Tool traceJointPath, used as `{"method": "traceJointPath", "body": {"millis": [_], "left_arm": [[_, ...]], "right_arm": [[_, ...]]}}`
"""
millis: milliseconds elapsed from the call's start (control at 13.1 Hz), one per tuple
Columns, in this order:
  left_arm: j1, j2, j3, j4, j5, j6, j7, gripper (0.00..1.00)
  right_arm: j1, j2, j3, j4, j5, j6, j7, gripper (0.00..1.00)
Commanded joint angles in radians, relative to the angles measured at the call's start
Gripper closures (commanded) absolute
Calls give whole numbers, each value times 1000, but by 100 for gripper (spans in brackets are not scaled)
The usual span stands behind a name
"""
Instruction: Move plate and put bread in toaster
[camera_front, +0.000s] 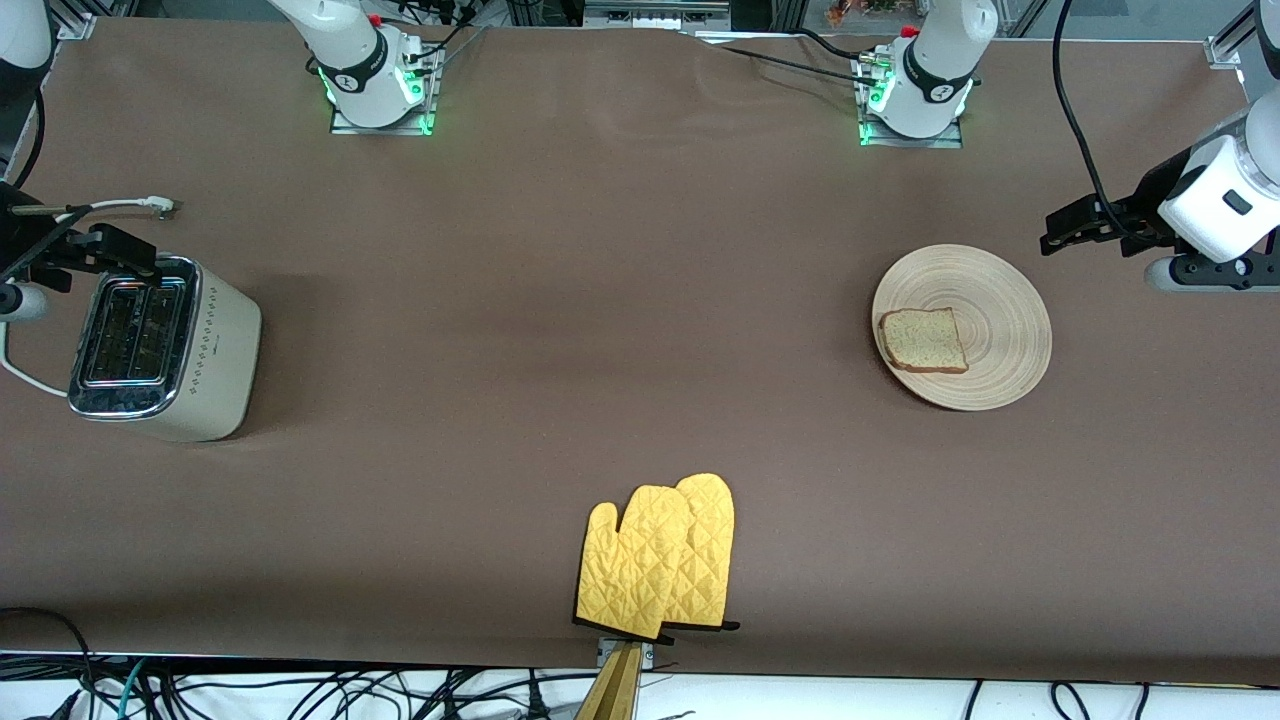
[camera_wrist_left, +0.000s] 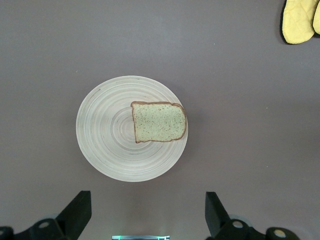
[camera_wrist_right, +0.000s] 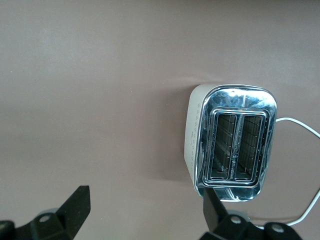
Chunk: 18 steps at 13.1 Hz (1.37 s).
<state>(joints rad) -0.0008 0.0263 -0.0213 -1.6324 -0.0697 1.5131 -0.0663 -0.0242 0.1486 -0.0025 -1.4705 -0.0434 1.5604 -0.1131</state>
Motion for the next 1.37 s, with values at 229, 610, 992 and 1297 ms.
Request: {"method": "traceJointPath", "body": {"millis": [229, 610, 992, 1297], "left_arm": [[8, 12, -8, 19, 11, -2, 17, 0], [7, 12, -9, 13, 13, -4, 17, 0], [8, 14, -11, 3, 24, -7, 20, 0], [10, 14, -11, 5, 22, -19, 31, 0]], "right_arm": [[-6, 9, 3, 25, 17, -14, 3, 0], [-8, 9, 3, 25, 19, -14, 1, 0], [-6, 9, 3, 25, 17, -14, 6, 0], [-6, 9, 3, 25, 17, -14, 7, 0]]}}
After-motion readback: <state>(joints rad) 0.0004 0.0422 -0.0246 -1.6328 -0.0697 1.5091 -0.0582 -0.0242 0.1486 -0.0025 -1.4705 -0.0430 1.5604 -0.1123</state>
